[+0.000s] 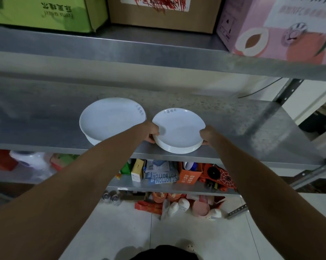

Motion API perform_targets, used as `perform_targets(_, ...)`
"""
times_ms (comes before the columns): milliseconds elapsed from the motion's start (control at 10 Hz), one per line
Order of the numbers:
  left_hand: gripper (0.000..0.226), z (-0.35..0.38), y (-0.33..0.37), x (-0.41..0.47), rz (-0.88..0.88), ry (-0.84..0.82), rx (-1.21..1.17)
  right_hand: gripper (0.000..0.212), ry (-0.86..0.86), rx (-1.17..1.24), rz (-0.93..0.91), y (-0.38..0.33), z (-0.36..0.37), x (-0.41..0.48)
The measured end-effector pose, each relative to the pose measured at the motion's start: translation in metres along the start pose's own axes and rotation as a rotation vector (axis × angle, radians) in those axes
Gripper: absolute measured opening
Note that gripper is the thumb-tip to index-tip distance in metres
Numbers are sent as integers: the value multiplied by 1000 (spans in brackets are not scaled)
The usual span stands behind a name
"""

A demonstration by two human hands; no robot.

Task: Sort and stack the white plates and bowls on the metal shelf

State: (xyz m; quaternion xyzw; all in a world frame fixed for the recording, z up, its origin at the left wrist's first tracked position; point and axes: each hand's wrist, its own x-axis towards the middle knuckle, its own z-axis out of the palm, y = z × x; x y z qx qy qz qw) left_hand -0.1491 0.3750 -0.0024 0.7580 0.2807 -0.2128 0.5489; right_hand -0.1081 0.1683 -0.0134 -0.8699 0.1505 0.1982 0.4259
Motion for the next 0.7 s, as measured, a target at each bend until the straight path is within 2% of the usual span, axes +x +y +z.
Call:
perform_targets(200,47,2,3,-1,3,39,24,39,-4,-13,7,2,2,-1)
perform_targets(600,49,3,18,-27,9,4,38,42,-54,-9,3,0,-5,-15)
perform_targets(700,44,-7,38,-35,253,326,85,49,92,-216,-83,2,-24,-24)
